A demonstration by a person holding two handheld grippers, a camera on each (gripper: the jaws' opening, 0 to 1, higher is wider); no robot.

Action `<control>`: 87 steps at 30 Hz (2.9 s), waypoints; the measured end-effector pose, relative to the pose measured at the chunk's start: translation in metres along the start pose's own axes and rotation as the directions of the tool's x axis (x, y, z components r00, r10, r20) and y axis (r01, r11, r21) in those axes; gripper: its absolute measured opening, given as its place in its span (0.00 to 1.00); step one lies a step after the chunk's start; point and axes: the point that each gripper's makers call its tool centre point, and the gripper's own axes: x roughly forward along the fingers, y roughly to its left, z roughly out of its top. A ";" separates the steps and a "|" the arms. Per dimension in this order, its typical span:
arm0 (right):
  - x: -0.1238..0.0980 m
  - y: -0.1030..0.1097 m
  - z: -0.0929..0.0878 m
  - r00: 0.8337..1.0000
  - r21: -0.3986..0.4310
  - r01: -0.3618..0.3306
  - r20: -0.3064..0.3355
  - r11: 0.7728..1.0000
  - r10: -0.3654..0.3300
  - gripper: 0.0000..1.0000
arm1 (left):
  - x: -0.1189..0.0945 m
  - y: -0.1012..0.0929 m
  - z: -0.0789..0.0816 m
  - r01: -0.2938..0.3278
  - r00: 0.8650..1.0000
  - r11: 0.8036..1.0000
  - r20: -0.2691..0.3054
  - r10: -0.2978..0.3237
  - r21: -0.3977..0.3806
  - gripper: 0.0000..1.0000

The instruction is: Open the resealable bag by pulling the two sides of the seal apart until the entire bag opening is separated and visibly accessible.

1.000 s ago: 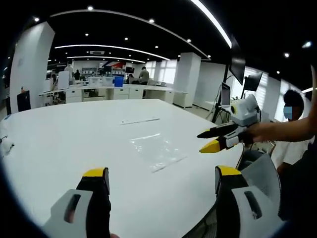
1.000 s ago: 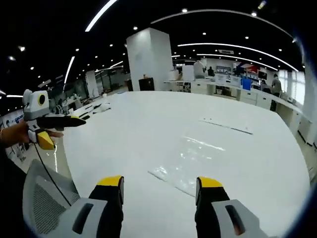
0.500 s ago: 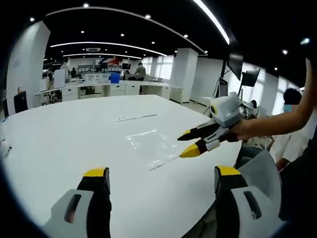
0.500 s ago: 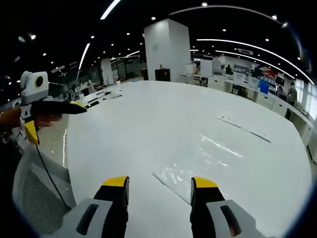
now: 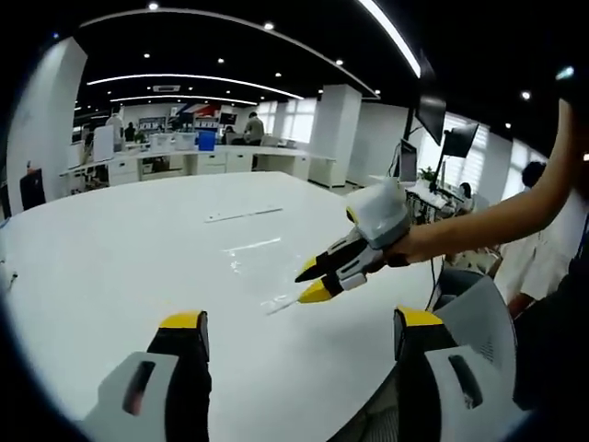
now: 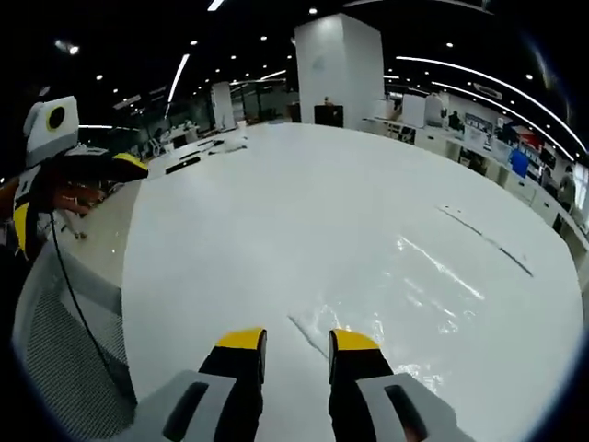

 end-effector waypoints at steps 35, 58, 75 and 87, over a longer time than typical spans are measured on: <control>0.042 -0.006 -0.030 0.993 -0.245 -0.080 -0.105 0.966 0.056 0.01 | 0.006 -0.002 -0.010 0.006 1.000 1.000 -0.028 -0.006 -0.020 0.79; 0.011 0.053 -0.032 0.959 -0.225 -0.271 -0.150 0.936 0.241 0.00 | 0.007 -0.004 -0.042 0.012 0.988 0.998 -0.157 -0.001 0.066 0.67; -0.030 0.120 -0.052 0.929 -0.217 -0.366 -0.147 0.905 0.341 0.00 | 0.017 -0.042 -0.068 0.182 0.955 0.957 -0.271 -0.118 0.227 0.54; -0.045 0.135 -0.056 0.926 -0.197 -0.373 -0.137 0.907 0.351 0.00 | 0.027 -0.053 -0.099 0.331 0.905 0.801 -0.409 -0.119 0.499 0.41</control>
